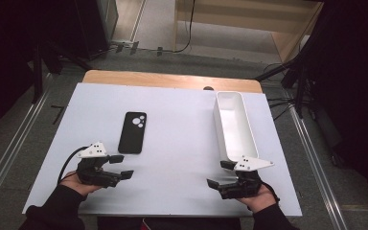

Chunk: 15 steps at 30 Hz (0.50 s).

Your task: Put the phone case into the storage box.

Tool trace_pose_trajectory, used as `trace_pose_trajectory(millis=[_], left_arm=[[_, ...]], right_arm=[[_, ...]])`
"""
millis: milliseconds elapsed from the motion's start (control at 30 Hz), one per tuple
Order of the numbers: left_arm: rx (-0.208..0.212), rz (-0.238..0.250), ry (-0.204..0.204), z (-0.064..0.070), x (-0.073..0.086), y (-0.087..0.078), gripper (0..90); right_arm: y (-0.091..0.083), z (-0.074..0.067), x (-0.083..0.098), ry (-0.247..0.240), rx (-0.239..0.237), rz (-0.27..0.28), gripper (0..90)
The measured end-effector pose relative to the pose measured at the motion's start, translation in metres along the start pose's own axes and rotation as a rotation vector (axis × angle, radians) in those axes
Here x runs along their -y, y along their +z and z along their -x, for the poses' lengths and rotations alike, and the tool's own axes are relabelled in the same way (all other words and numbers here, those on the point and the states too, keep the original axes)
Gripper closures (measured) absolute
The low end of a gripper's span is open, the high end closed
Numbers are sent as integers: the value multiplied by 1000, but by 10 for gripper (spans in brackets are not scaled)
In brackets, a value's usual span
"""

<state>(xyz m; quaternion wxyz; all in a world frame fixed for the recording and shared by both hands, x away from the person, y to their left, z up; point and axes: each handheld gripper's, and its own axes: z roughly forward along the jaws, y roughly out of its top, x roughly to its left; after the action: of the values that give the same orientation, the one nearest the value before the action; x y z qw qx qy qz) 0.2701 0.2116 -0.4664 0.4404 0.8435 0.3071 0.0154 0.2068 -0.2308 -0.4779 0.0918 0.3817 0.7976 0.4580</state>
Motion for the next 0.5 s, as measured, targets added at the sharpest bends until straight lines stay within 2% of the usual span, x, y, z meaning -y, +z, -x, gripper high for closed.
trace_pose_trajectory(millis=[500], left_arm=[[-7,8,-9,-3,-1,-1,268]], right_arm=[[0,0,0,10,-9,6,136]])
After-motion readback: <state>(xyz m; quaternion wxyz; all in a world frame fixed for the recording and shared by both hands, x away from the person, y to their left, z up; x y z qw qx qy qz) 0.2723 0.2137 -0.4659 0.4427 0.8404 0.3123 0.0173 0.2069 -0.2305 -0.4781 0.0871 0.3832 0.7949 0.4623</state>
